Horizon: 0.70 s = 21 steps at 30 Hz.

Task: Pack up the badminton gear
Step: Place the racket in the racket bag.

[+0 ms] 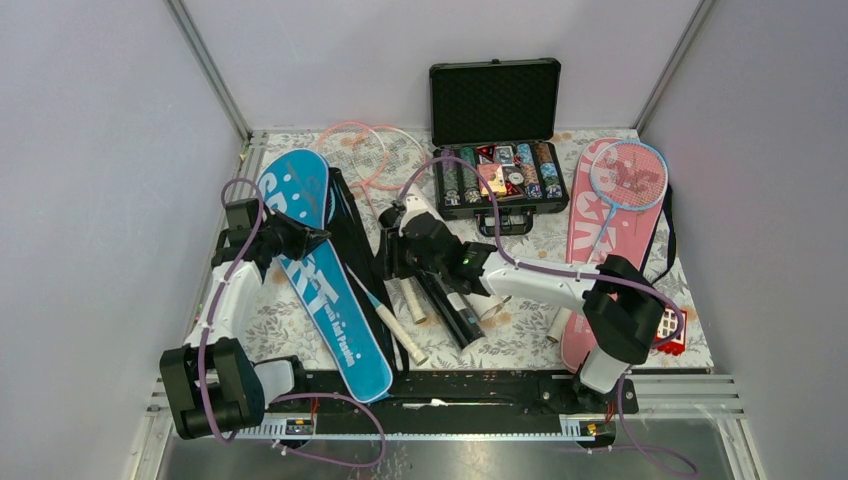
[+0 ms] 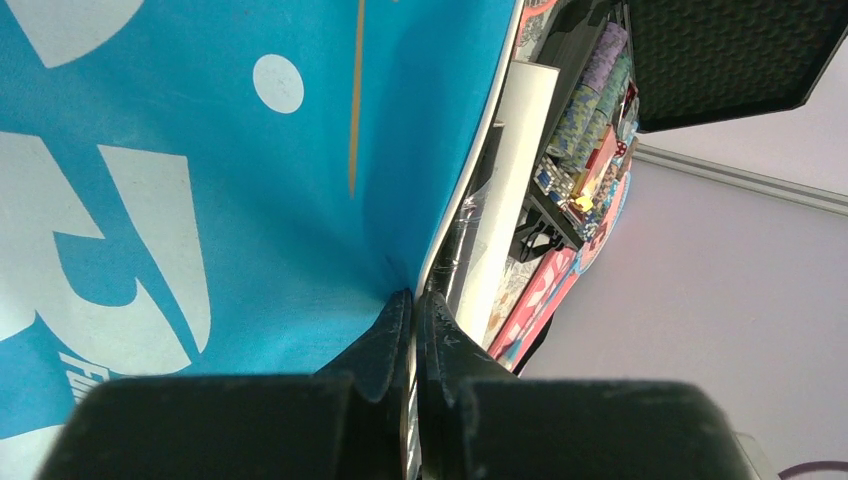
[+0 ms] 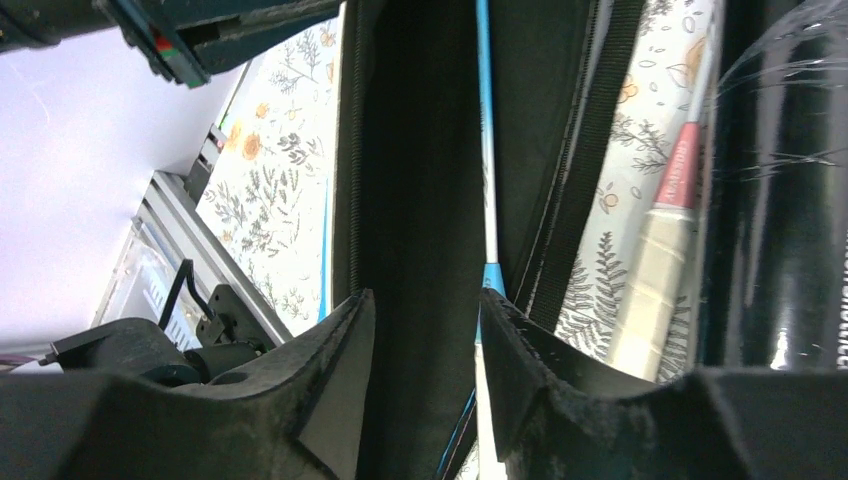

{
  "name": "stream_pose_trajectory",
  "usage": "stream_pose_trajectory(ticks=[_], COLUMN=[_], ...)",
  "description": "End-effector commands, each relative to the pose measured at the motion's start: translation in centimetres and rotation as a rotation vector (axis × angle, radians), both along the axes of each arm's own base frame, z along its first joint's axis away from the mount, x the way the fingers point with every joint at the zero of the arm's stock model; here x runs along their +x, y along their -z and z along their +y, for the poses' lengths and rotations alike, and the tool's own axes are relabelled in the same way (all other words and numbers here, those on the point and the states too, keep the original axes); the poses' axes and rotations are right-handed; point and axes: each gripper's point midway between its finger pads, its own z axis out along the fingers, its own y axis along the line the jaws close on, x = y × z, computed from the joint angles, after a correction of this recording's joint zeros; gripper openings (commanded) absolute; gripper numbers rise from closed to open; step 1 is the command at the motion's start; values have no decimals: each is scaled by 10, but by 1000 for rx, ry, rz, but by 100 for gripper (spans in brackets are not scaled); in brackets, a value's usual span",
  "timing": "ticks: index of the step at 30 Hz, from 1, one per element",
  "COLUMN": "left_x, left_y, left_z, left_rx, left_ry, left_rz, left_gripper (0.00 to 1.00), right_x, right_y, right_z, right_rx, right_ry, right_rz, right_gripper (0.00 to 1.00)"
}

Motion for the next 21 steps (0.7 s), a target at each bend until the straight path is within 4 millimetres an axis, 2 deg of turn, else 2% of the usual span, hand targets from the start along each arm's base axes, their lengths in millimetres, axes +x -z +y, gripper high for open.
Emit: stream_pose_trajectory(ticks=[1, 6, 11, 14, 21], left_x=[5, 7, 9, 9, 7], left_y=[-43, -38, -29, -24, -5], left_z=[0, 2, 5, 6, 4], left_rx=[32, 39, 53, 56, 21], left_ry=[44, 46, 39, 30, 15], left_rz=[-126, -120, -103, -96, -65], left_gripper=[0, 0, 0, 0, 0], right_x=[-6, -30, -51, -63, -67], right_y=[22, 42, 59, 76, 96], right_z=[-10, -12, -24, -27, -17], right_rx=[-57, -117, -205, -274, -325], right_ry=[-17, -230, -297, -343, -341], right_rz=[55, 26, -35, -59, -93], right_gripper=[53, 52, 54, 54, 51])
